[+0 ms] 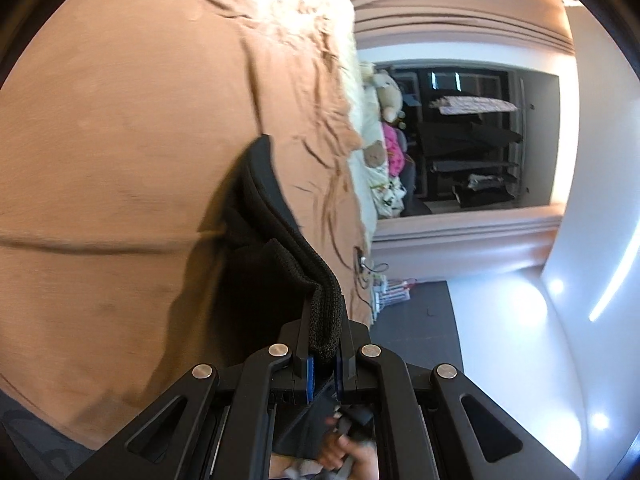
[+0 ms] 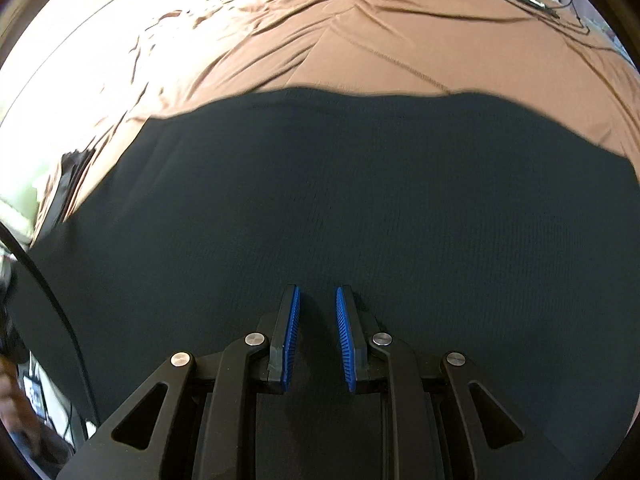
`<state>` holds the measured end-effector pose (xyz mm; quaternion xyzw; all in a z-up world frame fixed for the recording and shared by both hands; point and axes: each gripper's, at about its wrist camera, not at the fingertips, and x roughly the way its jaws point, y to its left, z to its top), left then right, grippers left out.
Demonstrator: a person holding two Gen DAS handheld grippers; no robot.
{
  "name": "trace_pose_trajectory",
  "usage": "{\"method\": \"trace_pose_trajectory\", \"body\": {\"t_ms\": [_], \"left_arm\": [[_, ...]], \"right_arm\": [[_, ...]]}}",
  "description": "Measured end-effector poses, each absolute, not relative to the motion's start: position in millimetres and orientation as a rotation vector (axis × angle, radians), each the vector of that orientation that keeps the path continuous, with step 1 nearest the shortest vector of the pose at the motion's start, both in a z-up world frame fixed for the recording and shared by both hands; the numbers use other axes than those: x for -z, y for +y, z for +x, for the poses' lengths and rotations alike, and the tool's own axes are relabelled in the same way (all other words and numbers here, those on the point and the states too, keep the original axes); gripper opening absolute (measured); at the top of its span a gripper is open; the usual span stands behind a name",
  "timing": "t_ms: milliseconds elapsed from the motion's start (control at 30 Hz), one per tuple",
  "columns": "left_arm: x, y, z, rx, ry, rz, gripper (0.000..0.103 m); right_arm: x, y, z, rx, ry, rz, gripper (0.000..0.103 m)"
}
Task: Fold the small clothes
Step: 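Fold the held black shirt end over onto the shirt body with the left gripper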
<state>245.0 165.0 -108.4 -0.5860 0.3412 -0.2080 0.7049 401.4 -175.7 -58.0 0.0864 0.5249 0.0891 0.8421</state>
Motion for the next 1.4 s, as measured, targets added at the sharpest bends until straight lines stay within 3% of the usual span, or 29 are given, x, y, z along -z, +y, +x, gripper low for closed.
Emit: {"method": "trace_pose_trajectory", "body": {"t_ms": [933,1167,1200,1233,1300,1400], "left_arm": [[23.6,47.0,278.7,0.705,0.774,-1.111,0.006],[7.6,-2.5,285.2,0.782,0.822,-1.032,0.006],[6.5,-8.0,285.2,0.791,0.828,-1.024,0.006],[5.1,-15.8,288.0,0.8,0.836,-1.014,0.006],[4.1,-30.1,289.3,0.819,0.854,-0.995,0.006],[2.5,-53.7,292.6,0.846,0.881,-0.968,0.006]], "right_arm": [[93.4,-130.5,276.1,-0.386,1.137,0.257,0.016],[76.4,-149.1,257.8,-0.334,1.025,0.279,0.018],[74.4,-154.6,254.7,-0.322,1.011,0.289,0.025],[73.4,-160.5,250.3,-0.305,0.994,0.294,0.041],[70.5,-170.1,242.7,-0.271,0.958,0.305,0.062],[65.9,-184.3,230.8,-0.242,0.913,0.324,0.064]]}}
